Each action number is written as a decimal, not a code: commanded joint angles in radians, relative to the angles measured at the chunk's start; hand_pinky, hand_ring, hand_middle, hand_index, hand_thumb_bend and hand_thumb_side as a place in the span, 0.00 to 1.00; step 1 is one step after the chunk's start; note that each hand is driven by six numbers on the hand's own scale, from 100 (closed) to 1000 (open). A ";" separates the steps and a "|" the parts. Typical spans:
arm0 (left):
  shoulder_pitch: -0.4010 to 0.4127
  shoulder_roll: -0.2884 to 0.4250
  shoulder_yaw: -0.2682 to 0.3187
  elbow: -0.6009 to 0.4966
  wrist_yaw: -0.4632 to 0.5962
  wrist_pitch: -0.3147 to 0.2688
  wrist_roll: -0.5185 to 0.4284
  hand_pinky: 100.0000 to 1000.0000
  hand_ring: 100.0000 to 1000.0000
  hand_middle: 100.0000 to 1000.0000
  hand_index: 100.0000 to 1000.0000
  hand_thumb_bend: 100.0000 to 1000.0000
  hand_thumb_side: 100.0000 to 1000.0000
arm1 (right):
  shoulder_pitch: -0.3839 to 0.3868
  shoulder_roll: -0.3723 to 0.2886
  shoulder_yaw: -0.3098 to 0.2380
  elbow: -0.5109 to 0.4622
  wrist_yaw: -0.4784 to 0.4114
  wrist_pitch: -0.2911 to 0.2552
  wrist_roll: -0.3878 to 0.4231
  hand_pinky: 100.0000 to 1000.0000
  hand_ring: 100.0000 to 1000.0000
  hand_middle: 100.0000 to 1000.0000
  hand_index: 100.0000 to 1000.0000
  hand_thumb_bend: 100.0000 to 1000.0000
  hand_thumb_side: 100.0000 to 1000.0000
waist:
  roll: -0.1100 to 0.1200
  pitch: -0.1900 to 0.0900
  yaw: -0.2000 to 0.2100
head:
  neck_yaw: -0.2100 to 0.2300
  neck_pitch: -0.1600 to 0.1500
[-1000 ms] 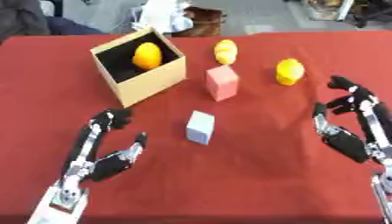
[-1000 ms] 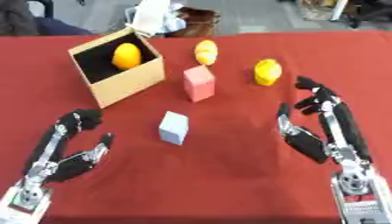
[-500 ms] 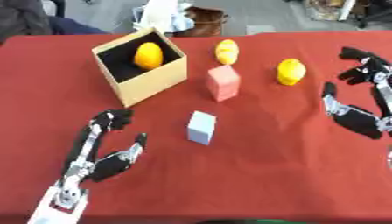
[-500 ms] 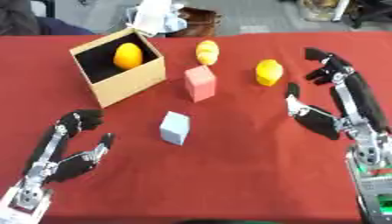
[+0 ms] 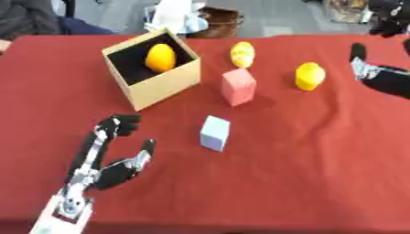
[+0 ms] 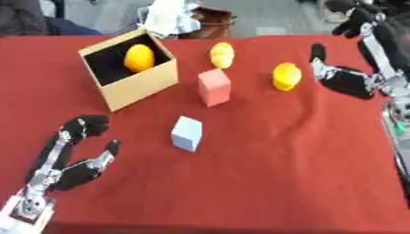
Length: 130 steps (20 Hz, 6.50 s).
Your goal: Pick up objects on the table and place them in the box.
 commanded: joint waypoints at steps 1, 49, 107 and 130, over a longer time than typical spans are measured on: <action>-0.017 0.019 -0.004 -0.018 0.004 -0.003 -0.007 0.74 0.71 0.68 0.78 0.26 0.26 | -0.096 -0.076 0.014 0.116 -0.019 -0.003 0.019 0.67 0.66 0.83 0.92 0.00 0.11 | -0.015 -0.001 0.011 | -0.016 -0.002; -0.051 0.015 -0.041 -0.021 0.022 -0.011 -0.048 0.74 0.71 0.68 0.79 0.25 0.27 | -0.481 0.167 -0.112 1.199 0.275 0.053 -0.053 0.72 0.71 0.82 0.91 0.00 0.32 | -0.009 0.011 0.096 | -0.168 -0.050; -0.149 -0.019 -0.096 0.067 0.011 -0.025 -0.104 0.74 0.71 0.68 0.80 0.24 0.26 | -0.581 0.453 0.080 0.770 0.218 -0.118 0.025 0.36 0.28 0.41 0.65 0.00 0.00 | -0.034 0.013 0.281 | -0.297 -0.120; -0.160 -0.029 -0.103 0.087 -0.008 -0.035 -0.107 0.75 0.71 0.68 0.80 0.24 0.27 | -0.546 0.441 0.028 0.891 0.309 -0.035 -0.258 0.66 0.73 0.89 0.96 0.00 0.36 | -0.039 0.020 0.287 | -0.310 -0.141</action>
